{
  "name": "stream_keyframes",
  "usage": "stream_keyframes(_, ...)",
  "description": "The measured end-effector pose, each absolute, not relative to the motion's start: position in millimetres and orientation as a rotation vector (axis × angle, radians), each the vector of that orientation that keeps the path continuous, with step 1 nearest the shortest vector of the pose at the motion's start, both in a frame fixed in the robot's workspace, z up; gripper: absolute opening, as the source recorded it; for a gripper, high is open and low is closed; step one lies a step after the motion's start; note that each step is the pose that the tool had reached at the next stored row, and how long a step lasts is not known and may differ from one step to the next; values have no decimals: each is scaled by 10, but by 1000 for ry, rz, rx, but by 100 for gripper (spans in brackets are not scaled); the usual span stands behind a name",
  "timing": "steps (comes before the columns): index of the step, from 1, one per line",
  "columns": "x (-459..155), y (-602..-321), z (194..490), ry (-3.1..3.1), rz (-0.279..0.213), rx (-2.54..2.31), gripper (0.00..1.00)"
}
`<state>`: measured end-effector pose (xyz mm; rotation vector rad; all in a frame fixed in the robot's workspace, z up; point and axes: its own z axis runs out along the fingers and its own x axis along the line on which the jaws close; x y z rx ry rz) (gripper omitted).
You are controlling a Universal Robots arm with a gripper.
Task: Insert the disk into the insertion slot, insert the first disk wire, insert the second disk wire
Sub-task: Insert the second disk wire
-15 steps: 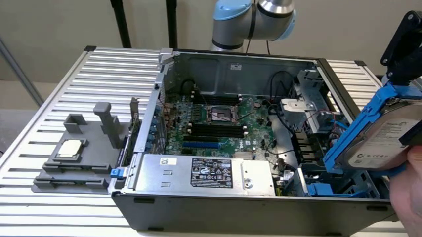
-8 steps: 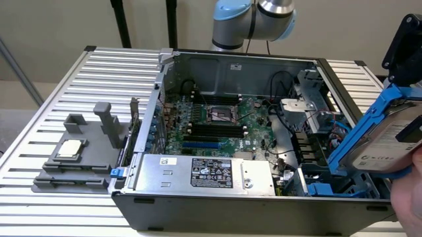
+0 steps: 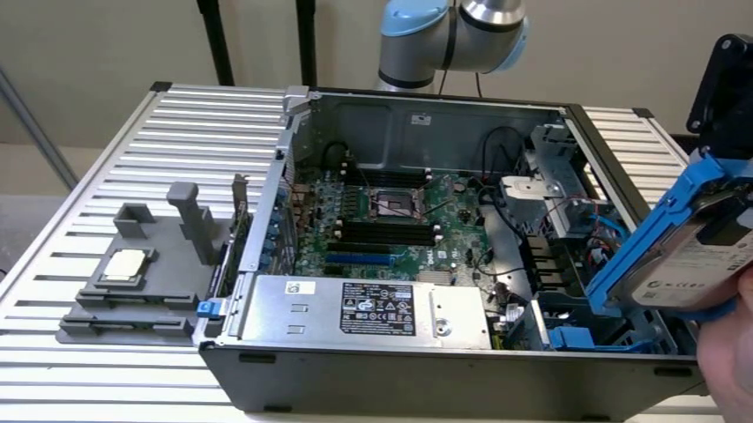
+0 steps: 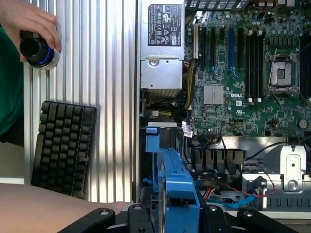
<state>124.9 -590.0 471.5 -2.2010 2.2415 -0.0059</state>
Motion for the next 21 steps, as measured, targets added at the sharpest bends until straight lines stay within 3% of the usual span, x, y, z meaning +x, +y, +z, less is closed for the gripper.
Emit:
stream_keyframes(3,1249,-5900,4715,2241,-7,-2201,32)
stream_keyframes(21,1248,-5900,4715,2238,-13,-2198,32)
